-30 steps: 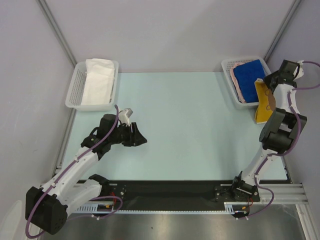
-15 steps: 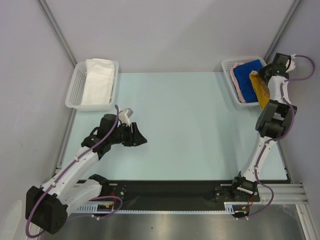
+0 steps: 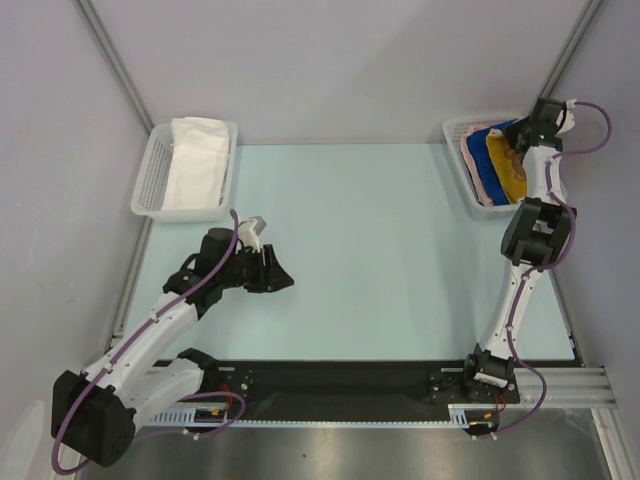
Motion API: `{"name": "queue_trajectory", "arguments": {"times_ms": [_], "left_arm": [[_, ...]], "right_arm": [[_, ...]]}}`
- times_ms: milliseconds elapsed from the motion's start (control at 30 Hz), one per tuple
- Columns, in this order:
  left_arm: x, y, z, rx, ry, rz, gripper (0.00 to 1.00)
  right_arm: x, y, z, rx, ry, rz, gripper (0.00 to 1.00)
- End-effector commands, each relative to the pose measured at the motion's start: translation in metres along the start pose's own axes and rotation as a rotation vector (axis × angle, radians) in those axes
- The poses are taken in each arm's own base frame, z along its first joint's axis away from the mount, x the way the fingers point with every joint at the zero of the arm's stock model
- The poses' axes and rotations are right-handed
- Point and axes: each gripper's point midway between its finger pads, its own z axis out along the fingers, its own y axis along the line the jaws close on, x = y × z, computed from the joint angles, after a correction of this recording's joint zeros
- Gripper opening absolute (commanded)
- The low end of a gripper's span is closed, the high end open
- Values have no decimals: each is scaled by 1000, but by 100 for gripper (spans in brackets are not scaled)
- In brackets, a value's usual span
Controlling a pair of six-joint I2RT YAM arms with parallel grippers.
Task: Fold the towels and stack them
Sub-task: Neatly place the folded towel into the bin
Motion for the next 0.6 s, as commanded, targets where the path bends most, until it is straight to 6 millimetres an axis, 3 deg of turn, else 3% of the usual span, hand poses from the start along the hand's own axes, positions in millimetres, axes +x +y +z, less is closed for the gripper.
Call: {"name": "queue_trajectory", "arguments": {"times_ms": [0, 333, 567], "left_arm": [[-6, 3, 1, -11, -21, 11, 49], [-6, 7, 2, -29, -24, 8, 49], [-6, 8, 2, -34, -23, 6, 49]], "right_arm": [[-14, 18, 4, -75, -36, 34, 0], [-21, 28, 11, -122, -49, 80, 0], [-11, 22, 23, -120, -35, 111, 0]]}}
